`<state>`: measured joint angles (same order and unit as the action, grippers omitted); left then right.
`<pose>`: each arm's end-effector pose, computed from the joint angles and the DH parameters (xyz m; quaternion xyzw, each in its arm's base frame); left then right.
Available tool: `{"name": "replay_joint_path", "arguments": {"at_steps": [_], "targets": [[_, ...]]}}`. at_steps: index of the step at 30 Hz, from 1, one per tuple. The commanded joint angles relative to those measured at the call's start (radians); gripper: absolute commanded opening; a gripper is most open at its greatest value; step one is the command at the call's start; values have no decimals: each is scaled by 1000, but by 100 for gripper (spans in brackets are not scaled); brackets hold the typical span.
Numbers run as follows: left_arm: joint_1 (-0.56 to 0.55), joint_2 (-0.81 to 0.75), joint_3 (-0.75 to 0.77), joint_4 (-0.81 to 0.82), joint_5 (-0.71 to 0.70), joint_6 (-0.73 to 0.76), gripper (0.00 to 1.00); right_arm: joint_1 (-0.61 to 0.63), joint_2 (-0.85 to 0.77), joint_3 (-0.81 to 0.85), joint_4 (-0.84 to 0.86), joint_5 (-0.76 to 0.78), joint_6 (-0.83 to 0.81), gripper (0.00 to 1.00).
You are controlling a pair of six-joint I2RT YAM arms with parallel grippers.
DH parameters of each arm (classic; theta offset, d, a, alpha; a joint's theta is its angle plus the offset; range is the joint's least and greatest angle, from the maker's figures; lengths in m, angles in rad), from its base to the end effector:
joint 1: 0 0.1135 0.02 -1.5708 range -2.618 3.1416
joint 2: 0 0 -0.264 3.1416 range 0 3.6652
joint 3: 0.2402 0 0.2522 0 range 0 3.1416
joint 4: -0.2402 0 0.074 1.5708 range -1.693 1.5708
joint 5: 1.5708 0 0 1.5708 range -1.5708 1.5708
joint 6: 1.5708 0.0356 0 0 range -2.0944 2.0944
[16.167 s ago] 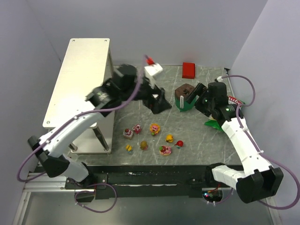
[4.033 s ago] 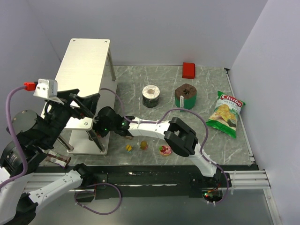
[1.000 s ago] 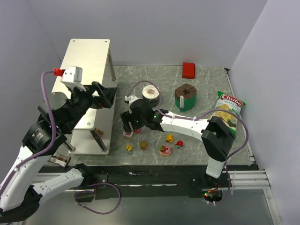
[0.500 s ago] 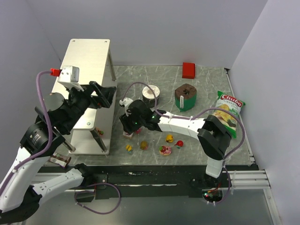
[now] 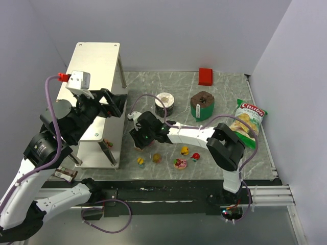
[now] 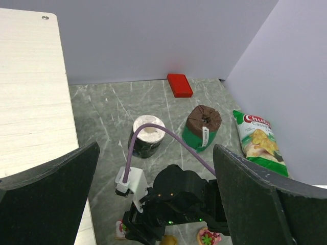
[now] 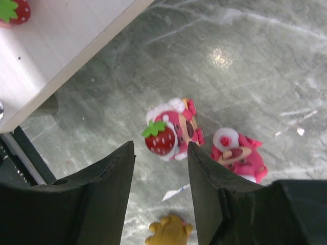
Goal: Place and organize the plastic toys onto the shelf
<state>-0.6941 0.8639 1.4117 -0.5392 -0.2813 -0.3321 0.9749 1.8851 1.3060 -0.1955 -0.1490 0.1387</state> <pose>0.1098 -0.0785 0.4940 0.0276 0.7036 -0.2592 0.6610 0.2300 0.3485 0.2043 -0.3996 0.8283 0.2625 0.2919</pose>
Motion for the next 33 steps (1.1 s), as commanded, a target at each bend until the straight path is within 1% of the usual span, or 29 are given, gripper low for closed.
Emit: {"name": "replay_joint_path", "arguments": {"at_steps": [1, 6, 11, 14, 15, 16, 17, 19, 23, 25, 30, 33], "targets": [[2, 7, 41, 27, 10, 39, 99, 7, 37, 58, 22, 0, -14, 52], [2, -8, 29, 31, -7, 44, 99, 10, 57, 61, 34, 12, -16, 50], [2, -20, 29, 28, -18, 53, 99, 8, 78, 96, 12, 49, -7, 42], [2, -25, 24, 31, -21, 59, 99, 10, 114, 143, -42, 61, 2, 31], [2, -25, 23, 31, -22, 59, 99, 11, 120, 150, -56, 63, 7, 26], [2, -28, 20, 31, -22, 61, 99, 11, 120, 153, -58, 65, 9, 23], [2, -29, 20, 31, -27, 65, 99, 10, 117, 153, -55, 68, 12, 19], [2, -31, 18, 31, -30, 68, 99, 13, 108, 154, -62, 92, 25, 17], [2, -40, 18, 30, -41, 74, 99, 15, 104, 209, -114, 147, 62, 3], [2, -40, 20, 27, -51, 73, 99, 15, 103, 236, -157, 178, 93, 0], [2, -42, 30, 21, -88, 70, 99, 18, 95, 317, -223, 233, 183, 0], [2, -46, 32, 19, -113, 74, 99, 18, 89, 352, -245, 241, 216, 0]]}}
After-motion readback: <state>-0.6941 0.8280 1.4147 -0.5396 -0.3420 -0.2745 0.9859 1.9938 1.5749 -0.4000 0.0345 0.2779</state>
